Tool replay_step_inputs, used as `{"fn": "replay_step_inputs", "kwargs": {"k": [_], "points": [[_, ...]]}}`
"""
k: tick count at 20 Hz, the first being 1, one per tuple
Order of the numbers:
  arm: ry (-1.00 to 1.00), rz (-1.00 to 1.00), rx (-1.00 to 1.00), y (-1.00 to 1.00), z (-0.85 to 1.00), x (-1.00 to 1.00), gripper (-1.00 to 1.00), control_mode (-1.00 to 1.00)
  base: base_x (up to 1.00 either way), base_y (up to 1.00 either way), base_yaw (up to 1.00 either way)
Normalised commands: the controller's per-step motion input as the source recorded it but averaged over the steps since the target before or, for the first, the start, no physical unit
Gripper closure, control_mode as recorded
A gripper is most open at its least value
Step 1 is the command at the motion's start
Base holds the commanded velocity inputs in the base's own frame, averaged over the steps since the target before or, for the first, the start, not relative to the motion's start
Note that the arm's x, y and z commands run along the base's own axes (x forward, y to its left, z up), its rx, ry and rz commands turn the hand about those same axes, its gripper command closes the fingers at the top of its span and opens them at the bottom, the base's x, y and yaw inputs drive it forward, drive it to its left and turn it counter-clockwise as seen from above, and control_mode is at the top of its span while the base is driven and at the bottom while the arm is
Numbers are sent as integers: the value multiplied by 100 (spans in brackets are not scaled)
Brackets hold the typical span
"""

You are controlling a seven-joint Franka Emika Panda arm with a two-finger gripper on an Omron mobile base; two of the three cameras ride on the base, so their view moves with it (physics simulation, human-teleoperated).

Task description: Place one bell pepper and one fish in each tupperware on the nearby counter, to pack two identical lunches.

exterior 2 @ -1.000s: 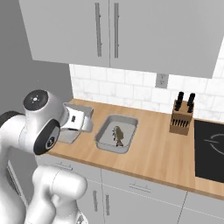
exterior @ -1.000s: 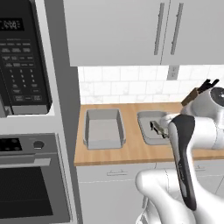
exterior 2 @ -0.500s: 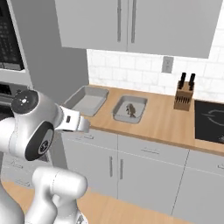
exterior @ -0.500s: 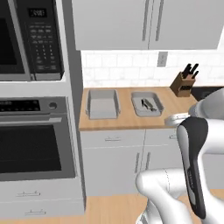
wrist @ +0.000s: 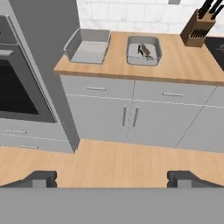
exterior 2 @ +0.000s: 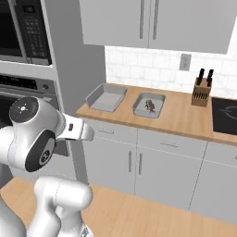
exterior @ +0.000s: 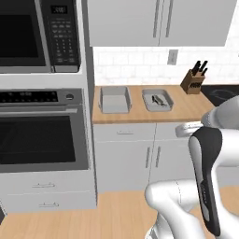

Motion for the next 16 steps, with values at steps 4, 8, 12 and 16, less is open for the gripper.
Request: {"fn": "replay_step_inputs", "kwargs": {"k": [4,8,12,16], "points": [[0,0,0,0,0,0,-100,100,-72,100,-4],[0,0,0,0,0,0,-100,100,-13,100,28],[0,0,0,0,0,0,-100,100,0,53,91],[0,0,0,0,0,0,-100,100,0,29,98]]}}
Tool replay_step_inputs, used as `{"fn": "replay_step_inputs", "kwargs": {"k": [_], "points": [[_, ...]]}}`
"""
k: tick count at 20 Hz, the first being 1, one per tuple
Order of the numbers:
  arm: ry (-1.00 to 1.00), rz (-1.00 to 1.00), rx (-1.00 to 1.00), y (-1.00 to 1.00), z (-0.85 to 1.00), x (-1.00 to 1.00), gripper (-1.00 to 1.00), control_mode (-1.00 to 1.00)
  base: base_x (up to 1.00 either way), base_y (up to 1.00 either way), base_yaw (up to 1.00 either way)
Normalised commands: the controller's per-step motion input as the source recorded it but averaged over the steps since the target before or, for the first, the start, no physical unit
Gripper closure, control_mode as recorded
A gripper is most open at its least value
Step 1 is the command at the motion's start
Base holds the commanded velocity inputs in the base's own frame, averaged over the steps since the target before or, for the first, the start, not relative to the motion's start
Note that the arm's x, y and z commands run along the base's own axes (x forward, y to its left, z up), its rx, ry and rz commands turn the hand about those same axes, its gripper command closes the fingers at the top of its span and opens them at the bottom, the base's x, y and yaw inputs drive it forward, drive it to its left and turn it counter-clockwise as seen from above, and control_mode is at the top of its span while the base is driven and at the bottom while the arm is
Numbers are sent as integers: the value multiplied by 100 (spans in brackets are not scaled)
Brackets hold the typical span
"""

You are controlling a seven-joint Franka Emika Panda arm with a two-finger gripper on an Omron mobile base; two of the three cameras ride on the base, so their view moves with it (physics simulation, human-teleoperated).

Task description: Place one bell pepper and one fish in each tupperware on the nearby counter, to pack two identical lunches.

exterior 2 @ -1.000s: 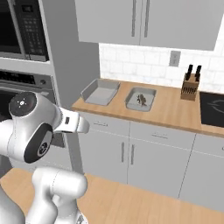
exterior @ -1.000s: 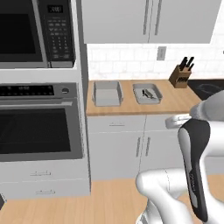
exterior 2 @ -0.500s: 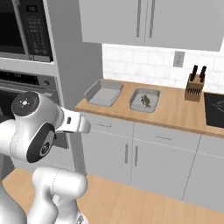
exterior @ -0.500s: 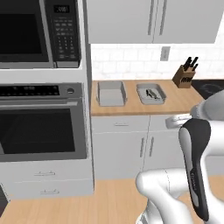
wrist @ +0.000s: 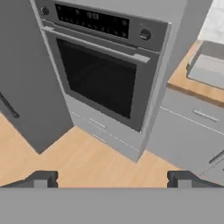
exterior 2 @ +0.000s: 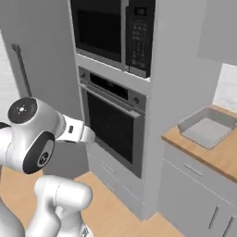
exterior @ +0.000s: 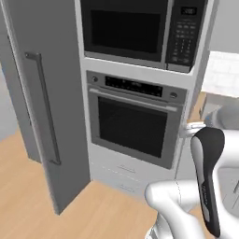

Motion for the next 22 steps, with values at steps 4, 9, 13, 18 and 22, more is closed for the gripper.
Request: {"fn": "replay_step_inputs", "kwargs": {"k": [4,9,13,18,22], "points": [[0,0,0,0,0,0,-100,100,0,0,100],[0,0,0,0,0,0,-100,100,0,0,100],[0,0,0,0,0,0,-100,100,17,9,96],[0,0,0,0,0,0,-100,100,92,62,50],[0,0,0,0,0,0,-100,100,100,98,10]]}}
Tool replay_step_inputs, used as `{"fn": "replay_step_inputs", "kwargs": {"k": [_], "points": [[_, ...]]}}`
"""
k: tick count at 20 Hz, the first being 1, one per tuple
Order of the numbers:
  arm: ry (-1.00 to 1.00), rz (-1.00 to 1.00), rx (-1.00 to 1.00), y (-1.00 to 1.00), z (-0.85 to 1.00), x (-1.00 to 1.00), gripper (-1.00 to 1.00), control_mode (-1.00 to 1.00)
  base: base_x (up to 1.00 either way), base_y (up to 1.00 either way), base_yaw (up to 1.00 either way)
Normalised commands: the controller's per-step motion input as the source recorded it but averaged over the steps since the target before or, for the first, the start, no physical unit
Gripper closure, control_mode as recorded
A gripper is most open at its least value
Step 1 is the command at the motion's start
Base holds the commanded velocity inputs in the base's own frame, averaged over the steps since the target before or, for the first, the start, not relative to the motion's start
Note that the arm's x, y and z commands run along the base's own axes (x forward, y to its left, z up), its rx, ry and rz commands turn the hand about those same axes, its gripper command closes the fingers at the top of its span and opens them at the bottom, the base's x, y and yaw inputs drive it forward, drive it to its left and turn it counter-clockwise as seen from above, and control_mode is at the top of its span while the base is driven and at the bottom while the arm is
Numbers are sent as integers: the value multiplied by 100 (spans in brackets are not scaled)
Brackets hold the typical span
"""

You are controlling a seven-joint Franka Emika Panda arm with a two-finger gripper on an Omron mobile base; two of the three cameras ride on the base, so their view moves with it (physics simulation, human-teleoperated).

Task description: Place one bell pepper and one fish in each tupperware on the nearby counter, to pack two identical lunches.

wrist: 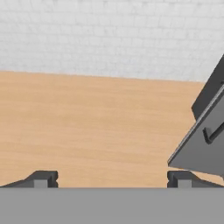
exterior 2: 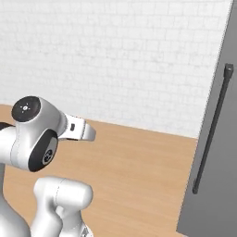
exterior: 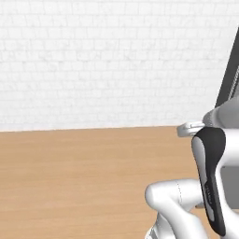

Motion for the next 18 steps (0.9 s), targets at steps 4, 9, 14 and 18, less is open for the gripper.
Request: {"fn": "replay_step_inputs", "kwargs": {"k": [4,9,14,18], "points": [[0,0,0,0,0,0,-100,100,100,99,-4],[0,0,0,0,0,0,-100,100,100,85,-15],[0,0,0,0,0,0,-100,100,100,-39,40],[0,0,0,0,0,0,-100,100,77,21,65]]}}
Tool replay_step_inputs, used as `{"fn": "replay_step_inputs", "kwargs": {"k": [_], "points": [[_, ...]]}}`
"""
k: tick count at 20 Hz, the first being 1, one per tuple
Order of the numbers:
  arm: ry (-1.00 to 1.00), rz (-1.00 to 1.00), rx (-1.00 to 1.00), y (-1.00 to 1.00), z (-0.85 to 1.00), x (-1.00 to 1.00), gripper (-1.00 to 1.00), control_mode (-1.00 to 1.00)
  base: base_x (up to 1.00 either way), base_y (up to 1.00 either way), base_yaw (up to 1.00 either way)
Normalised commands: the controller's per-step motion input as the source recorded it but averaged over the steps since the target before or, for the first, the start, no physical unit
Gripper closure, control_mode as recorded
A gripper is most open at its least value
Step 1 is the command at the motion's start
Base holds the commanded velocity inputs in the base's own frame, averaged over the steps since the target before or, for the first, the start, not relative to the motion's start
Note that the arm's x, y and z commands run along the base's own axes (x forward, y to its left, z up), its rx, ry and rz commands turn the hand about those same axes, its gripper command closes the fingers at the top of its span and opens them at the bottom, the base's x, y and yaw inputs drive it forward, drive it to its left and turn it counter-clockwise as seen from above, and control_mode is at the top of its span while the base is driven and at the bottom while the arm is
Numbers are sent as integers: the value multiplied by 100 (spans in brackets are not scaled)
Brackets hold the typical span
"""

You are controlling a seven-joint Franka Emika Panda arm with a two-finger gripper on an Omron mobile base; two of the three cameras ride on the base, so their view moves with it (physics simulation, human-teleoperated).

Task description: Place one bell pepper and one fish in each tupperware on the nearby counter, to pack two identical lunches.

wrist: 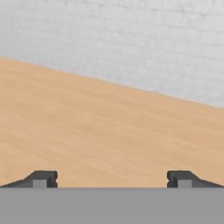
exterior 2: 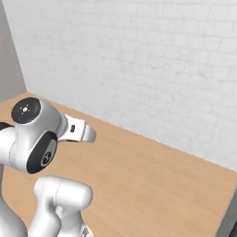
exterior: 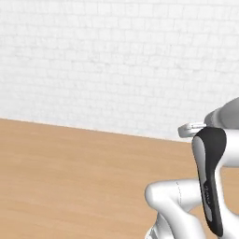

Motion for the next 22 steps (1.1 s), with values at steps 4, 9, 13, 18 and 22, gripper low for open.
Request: {"fn": "replay_step_inputs", "kwargs": {"k": [4,9,13,18,22], "points": [[0,0,0,0,0,0,-100,100,96,100,23],[0,0,0,0,0,0,-100,100,100,89,-1],[0,0,0,0,0,0,-100,100,100,35,-46],[0,0,0,0,0,0,-100,100,49,17,-82],[0,0,0,0,0,0,-100,100,12,20,-97]]}}
